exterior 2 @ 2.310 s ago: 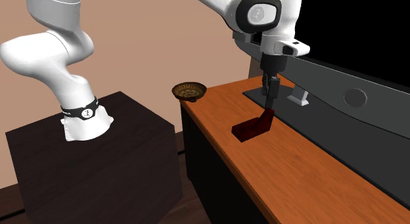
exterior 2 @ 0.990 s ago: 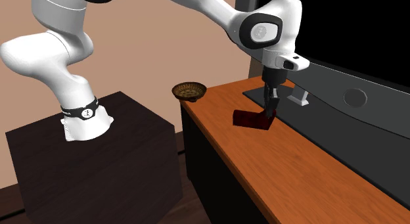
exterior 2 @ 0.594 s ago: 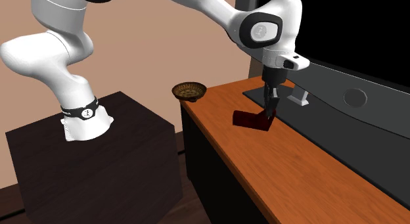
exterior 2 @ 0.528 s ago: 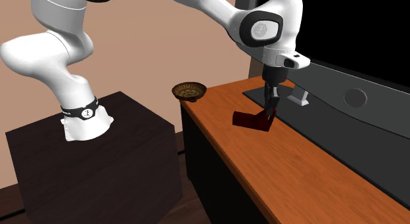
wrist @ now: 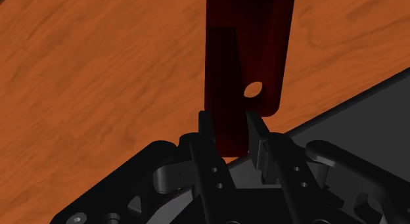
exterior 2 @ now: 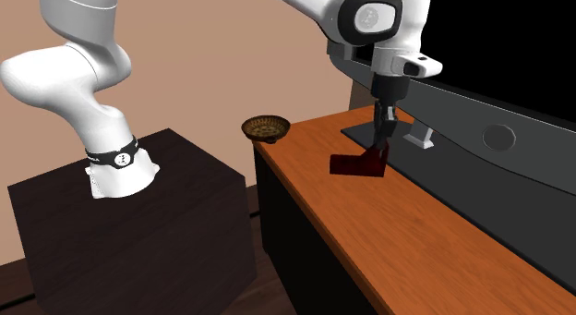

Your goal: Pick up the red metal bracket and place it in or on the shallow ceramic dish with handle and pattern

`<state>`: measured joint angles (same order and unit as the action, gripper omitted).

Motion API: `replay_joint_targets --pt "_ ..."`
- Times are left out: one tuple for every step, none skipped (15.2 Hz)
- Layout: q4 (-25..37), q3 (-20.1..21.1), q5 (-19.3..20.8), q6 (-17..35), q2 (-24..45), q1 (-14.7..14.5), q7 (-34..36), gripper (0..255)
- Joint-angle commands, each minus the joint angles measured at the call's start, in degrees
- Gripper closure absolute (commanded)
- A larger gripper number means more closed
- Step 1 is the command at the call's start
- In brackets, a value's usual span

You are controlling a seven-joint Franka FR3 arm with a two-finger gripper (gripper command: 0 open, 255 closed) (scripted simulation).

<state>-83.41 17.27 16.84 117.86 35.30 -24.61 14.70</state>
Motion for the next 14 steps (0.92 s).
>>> replay_joint_targets --pt "1.02 0.15 -0.24 -1.43 -0.43 -0.08 -0.2 255" --pt "1.37 0.22 -0.36 -2.03 -0.7 -0.07 -0.32 255" --pt "1.73 0.28 -0.47 -2.64 -0.97 -0.07 -0.44 255" --pt "2.11 0.35 -0.59 -3.25 -1.22 -0.07 -0.55 255" --pt "2.5 0.41 -0.7 -3.87 -1.46 -0.07 -0.67 255" --pt "2.91 0.47 -0.81 -4.5 -1.69 -0.07 -0.79 255" --pt "3.34 0.52 -0.91 -5.13 -1.91 -0.08 -0.9 255" --pt "3.79 0.58 -1.01 -5.77 -2.11 -0.09 -1.01 255" --pt "4.26 0.63 -1.11 -6.42 -2.31 -0.11 -1.13 255" --pt "4.75 0.68 -1.2 -7.07 -2.49 -0.12 -1.24 255" --pt "5.25 0.72 -1.29 -7.74 -2.66 -0.15 -1.35 255" --pt "5.78 0.77 -1.38 -8.4 -2.82 -0.18 -1.46 255" --pt "6.17 0.79 -1.43 -8.89 -2.93 -0.2 -1.54 255" --pt "3.01 1.18 -1.73 -7.91 -5.04 -0.19 -0.71 255"
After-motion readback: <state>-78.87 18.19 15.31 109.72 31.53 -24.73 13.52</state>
